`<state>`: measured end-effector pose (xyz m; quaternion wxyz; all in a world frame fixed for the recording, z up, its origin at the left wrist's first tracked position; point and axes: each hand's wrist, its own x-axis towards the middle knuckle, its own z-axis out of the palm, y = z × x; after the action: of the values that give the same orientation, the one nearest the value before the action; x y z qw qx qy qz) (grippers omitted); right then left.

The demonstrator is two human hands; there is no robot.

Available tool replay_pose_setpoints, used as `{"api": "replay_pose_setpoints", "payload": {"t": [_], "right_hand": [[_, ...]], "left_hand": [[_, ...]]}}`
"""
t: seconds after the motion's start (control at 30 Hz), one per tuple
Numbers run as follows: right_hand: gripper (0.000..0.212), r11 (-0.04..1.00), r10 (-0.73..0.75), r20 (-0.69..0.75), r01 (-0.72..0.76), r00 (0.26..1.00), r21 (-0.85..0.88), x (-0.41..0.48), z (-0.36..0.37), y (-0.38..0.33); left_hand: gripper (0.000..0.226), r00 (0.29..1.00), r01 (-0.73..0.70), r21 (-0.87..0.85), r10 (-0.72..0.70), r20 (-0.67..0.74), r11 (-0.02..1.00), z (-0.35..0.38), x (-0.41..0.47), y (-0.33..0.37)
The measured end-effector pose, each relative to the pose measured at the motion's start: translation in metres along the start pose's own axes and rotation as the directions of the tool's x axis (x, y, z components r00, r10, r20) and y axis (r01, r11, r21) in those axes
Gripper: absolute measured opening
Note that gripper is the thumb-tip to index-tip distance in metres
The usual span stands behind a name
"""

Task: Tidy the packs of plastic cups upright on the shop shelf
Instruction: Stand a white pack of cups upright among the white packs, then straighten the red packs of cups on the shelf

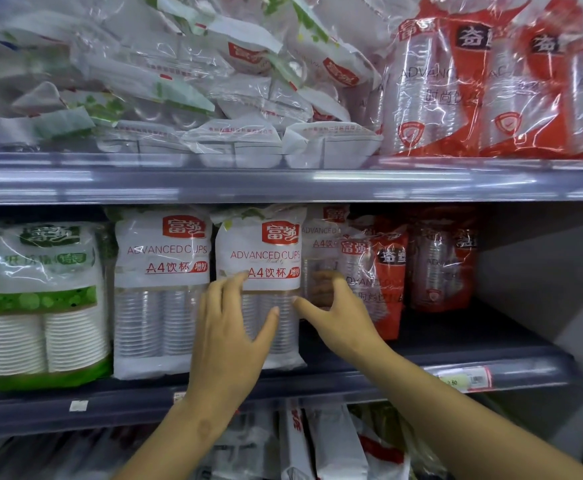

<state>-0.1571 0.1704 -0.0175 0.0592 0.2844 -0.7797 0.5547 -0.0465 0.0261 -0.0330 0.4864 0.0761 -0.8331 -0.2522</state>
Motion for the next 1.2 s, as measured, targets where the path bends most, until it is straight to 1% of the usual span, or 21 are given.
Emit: {"api": "replay_pose_setpoints", "payload": {"t": [0.07, 0.13, 0.2, 0.3, 0.4, 0.47, 0.57, 0.63, 0.73, 0.8, 0.93, 1.07, 1.13, 1.2], "right_hand": [[0.053, 1.0, 0.003, -0.015, -0.003, 1.0, -0.006, -0.002, -0.007, 0.0], [0.044, 1.0, -0.005, -0.033, 0.006, 0.999, 0.019, -0.004, -0.015, 0.002], [0.038, 0.999, -0.016, -0.046, 0.017, 0.999, 0.032, -0.006, -0.027, 0.005], [0.038, 0.999, 0.002, -0.071, 0.001, 0.997, 0.044, -0.009, -0.046, 0.012], [0.041, 0.999, 0.036, -0.103, -0.033, 0.994, 0.026, -0.014, -0.068, 0.022], [0.041, 0.998, 0.06, -0.136, -0.061, 0.989, -0.005, -0.016, -0.082, 0.029], [0.048, 0.994, 0.102, -0.2, -0.109, 0.975, -0.025, -0.019, -0.103, 0.043], [0.05, 0.989, 0.14, -0.224, -0.148, 0.964, -0.017, -0.018, -0.115, 0.052], [0.045, 0.98, 0.181, -0.24, -0.195, 0.954, -0.036, -0.015, -0.129, 0.063], [0.049, 0.975, 0.198, -0.245, -0.216, 0.949, -0.048, -0.01, -0.134, 0.071], [0.053, 0.968, 0.213, -0.207, -0.235, 0.955, -0.088, 0.004, -0.135, 0.081], [0.059, 0.97, 0.232, -0.147, -0.24, 0.961, -0.033, 0.024, -0.128, 0.091], [0.058, 0.968, 0.249, -0.093, -0.249, 0.964, 0.013, 0.033, -0.122, 0.102], [0.048, 0.968, 0.247, -0.042, -0.245, 0.968, 0.051, 0.038, -0.114, 0.114]], "left_hand": [[0.04, 0.998, 0.001, -0.1, 0.004, 0.055, 0.995, 0.001, 0.0, 0.013], [0.032, 0.994, 0.02, -0.194, 0.0, 0.105, 0.981, 0.006, 0.002, 0.027], [0.035, 0.989, 0.032, -0.281, 0.009, 0.144, 0.959, 0.014, 0.006, 0.039], [0.046, 0.971, 0.074, -0.358, 0.014, 0.238, 0.931, 0.031, 0.014, 0.053], [0.059, 0.95, 0.126, -0.357, -0.009, 0.312, 0.926, 0.054, 0.021, 0.061], [0.068, 0.937, 0.179, -0.336, -0.056, 0.345, 0.925, 0.07, 0.026, 0.066], [0.079, 0.92, 0.24, -0.275, -0.128, 0.369, 0.931, 0.09, 0.032, 0.07], [0.081, 0.91, 0.276, -0.265, -0.162, 0.382, 0.924, 0.099, 0.037, 0.069], [0.082, 0.874, 0.362, -0.266, -0.226, 0.431, 0.893, 0.109, 0.043, 0.062], [0.08, 0.866, 0.39, -0.271, -0.25, 0.433, 0.88, 0.115, 0.047, 0.058], [0.082, 0.845, 0.439, -0.255, -0.298, 0.445, 0.862, 0.126, 0.051, 0.056], [0.084, 0.77, 0.514, -0.188, -0.354, 0.53, 0.837, 0.137, 0.058, 0.051], [0.076, 0.754, 0.529, -0.173, -0.366, 0.546, 0.831, 0.142, 0.058, 0.05], [0.063, 0.764, 0.519, -0.178, -0.361, 0.535, 0.836, 0.146, 0.056, 0.049]]}}
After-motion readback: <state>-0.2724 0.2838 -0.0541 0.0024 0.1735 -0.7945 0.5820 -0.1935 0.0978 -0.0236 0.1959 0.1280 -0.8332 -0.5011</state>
